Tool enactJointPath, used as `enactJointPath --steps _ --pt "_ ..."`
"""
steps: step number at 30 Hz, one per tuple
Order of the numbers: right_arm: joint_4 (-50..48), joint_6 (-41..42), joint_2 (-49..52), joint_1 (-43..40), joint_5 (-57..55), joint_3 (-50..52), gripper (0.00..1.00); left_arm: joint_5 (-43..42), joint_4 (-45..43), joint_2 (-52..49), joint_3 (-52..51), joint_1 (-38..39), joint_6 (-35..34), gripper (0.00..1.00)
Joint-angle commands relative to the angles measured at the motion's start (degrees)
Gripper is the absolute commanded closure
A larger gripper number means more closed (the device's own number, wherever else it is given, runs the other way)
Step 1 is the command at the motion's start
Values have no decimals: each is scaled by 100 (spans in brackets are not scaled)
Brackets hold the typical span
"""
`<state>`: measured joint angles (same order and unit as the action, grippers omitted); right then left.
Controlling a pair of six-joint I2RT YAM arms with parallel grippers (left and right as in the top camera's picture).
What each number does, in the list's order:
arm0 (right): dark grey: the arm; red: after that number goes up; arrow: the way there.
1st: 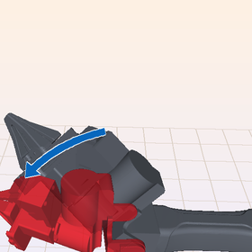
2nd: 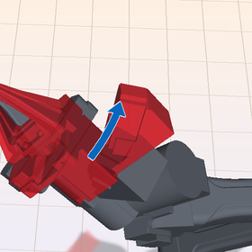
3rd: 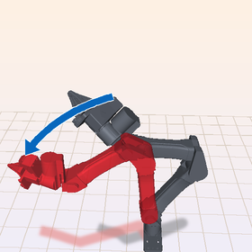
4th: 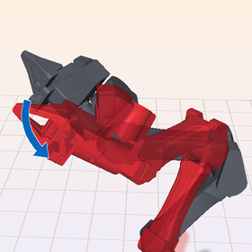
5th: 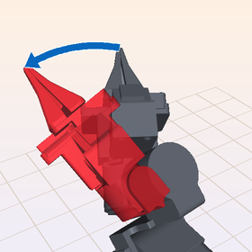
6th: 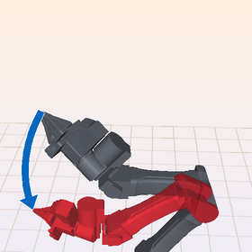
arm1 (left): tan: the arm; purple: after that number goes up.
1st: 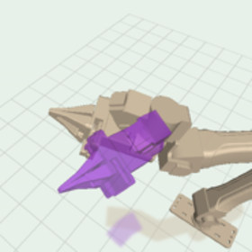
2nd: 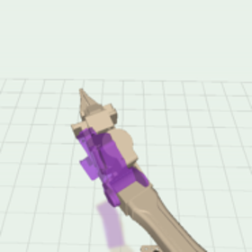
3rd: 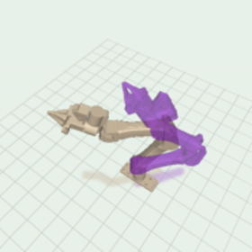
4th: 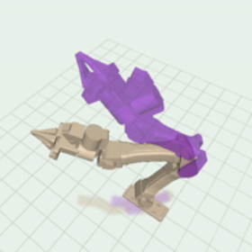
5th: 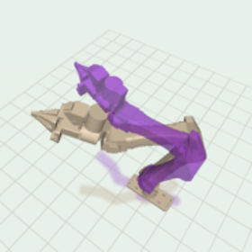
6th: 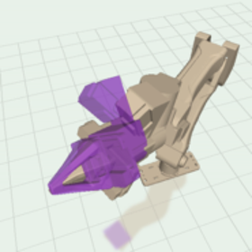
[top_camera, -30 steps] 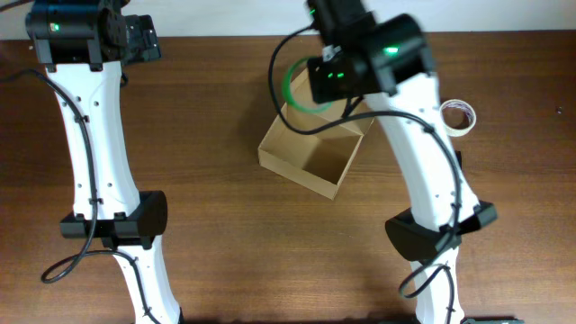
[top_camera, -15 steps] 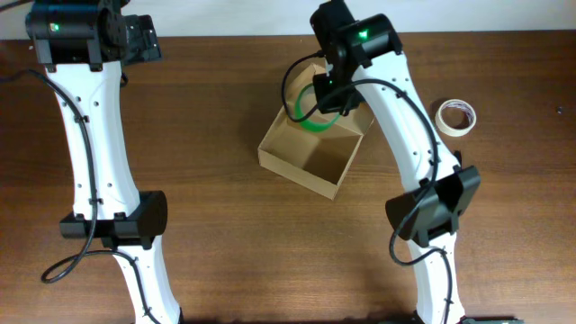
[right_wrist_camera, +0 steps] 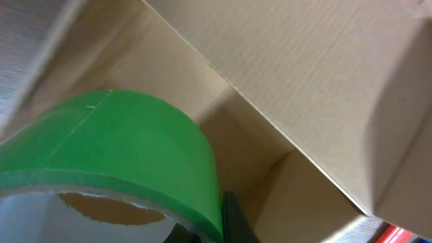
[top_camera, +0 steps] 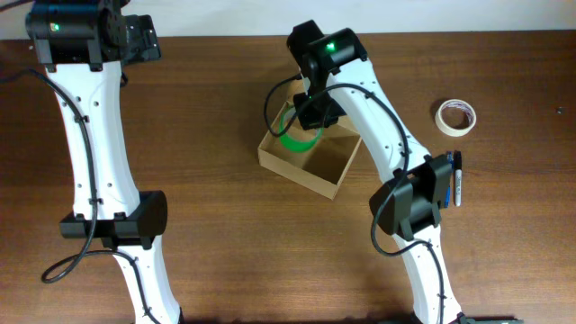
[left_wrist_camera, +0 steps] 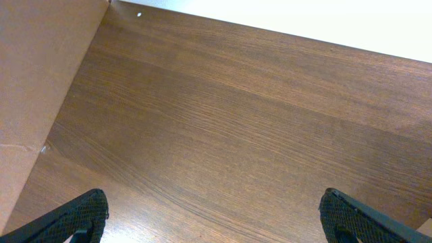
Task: Pack container
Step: 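Lower the green tape into the box and open the right gripper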
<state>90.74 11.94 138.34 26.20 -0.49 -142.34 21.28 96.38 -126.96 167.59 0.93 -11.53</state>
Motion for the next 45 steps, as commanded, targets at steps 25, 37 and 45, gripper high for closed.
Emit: enactJointPath --steps 25,37,45 --pt "-1298 -96 186 192 -17 1036 96 15 -7 184 44 -46 50 0" --pt "-1388 -76 328 190 -186 1106 96 15 -7 184 44 -46 50 0" --pt "-1325 -90 356 188 -240 1104 80 15 -7 184 46 -46 50 0"
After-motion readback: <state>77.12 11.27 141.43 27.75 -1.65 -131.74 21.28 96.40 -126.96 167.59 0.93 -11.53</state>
